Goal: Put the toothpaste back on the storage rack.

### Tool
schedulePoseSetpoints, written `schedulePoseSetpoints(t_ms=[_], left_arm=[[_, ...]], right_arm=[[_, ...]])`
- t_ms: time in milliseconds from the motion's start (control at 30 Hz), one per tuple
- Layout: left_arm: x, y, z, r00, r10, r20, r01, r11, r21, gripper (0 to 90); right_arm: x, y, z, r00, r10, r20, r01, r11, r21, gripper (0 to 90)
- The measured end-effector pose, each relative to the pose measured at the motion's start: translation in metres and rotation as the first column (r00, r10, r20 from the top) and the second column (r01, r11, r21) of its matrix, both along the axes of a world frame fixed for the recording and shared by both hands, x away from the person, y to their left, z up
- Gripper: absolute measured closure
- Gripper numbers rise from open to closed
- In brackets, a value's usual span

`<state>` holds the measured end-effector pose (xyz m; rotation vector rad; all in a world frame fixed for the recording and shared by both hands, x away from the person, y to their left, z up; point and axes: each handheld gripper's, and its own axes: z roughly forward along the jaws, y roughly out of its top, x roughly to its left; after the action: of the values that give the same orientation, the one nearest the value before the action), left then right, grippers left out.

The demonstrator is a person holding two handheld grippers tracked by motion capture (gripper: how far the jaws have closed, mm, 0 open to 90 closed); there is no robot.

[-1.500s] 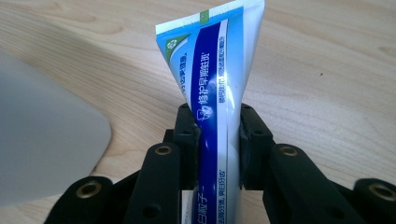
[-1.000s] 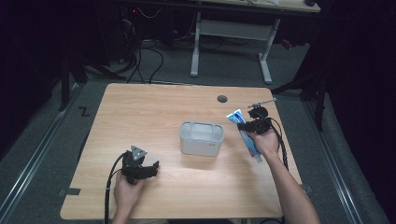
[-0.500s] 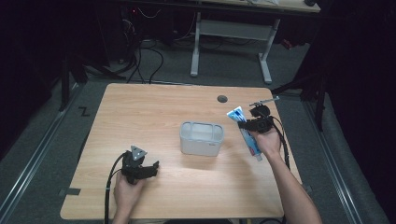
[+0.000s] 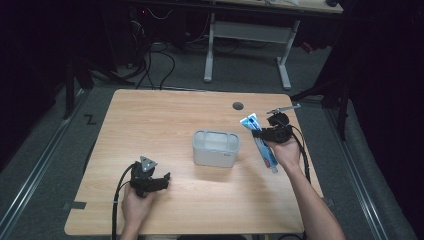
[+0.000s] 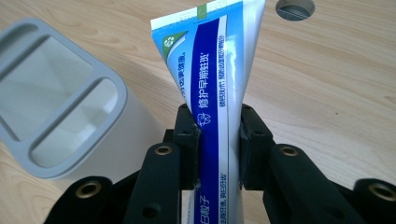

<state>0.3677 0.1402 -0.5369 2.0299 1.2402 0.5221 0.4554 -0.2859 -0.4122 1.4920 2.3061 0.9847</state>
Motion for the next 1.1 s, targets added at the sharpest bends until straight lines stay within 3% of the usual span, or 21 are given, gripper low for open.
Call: schedulePoseSetpoints(t_ms=[400, 1100], left_arm=[[0.0, 0.0, 0.0, 1.0, -0.002, -0.002, 0.002, 1.0, 0.001, 18.3], [0.0, 0.0, 0.0, 1.0, -0.006, -0.002, 0.006, 1.0, 0.001, 18.2]], right_arm=[[-0.007, 0.004, 0.006, 0.9986, 0.031, 0.043, -0.031, 0.9995, 0.005, 73.4], [-0.024, 0.011, 0.037, 0.988, 0.074, 0.135, -0.075, 0.9972, 0.0, 73.2]])
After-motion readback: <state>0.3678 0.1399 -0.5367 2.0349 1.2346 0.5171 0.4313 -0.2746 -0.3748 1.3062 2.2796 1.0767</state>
